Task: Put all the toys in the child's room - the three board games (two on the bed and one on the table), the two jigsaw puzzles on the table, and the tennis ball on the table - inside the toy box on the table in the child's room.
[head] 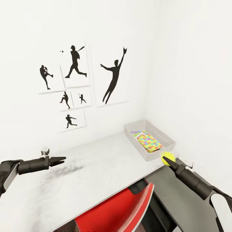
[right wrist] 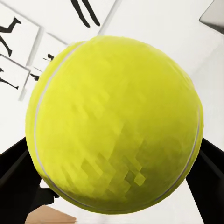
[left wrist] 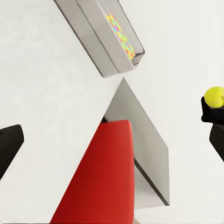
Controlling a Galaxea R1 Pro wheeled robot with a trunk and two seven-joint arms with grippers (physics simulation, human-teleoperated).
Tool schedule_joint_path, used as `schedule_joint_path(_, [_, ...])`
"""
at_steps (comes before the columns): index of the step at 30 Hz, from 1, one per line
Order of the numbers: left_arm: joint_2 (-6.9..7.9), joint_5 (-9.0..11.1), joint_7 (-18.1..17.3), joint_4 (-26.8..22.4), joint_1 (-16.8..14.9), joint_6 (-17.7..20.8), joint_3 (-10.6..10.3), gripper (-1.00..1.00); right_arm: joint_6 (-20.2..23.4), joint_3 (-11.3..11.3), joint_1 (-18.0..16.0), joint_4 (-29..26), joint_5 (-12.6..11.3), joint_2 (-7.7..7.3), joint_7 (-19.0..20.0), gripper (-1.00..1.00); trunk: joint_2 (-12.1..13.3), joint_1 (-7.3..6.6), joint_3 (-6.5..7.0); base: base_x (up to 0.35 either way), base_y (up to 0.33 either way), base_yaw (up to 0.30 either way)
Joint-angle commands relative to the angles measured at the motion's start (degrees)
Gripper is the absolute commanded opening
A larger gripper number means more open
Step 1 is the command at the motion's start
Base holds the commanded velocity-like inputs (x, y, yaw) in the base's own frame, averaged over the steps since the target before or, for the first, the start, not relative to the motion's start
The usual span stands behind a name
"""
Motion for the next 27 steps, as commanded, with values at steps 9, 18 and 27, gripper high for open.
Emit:
schedule_joint_path(9, [0.0,0.1,-0.1,0.0,-0.1,0.6,0.0,1.0,0.4,-0.1,0.0,0.0,-0.2,0.01,0.1,-1.0,-0.1,0.04,-0.13,0.009,-0.079,0.281])
schedule_joint_path(18, [0.06,0.1,-0.1,0.0,-0.1,0.6,0.0,1.0,0.4,-0.1,0.0,0.0,-0.2,0.02,0.2,-1.0,-0.1,0.04,-0.13,0.125,-0.067,0.29])
schedule_joint_path(27, [0.04,0.2,-0.1,0.0,-0.1,0.6,0.0,1.0,0.4,-0.1,0.0,0.0,-0.2,0.01,0.2,-1.0,-0.1,0.04,-0.13,0.15,-0.005,0.29])
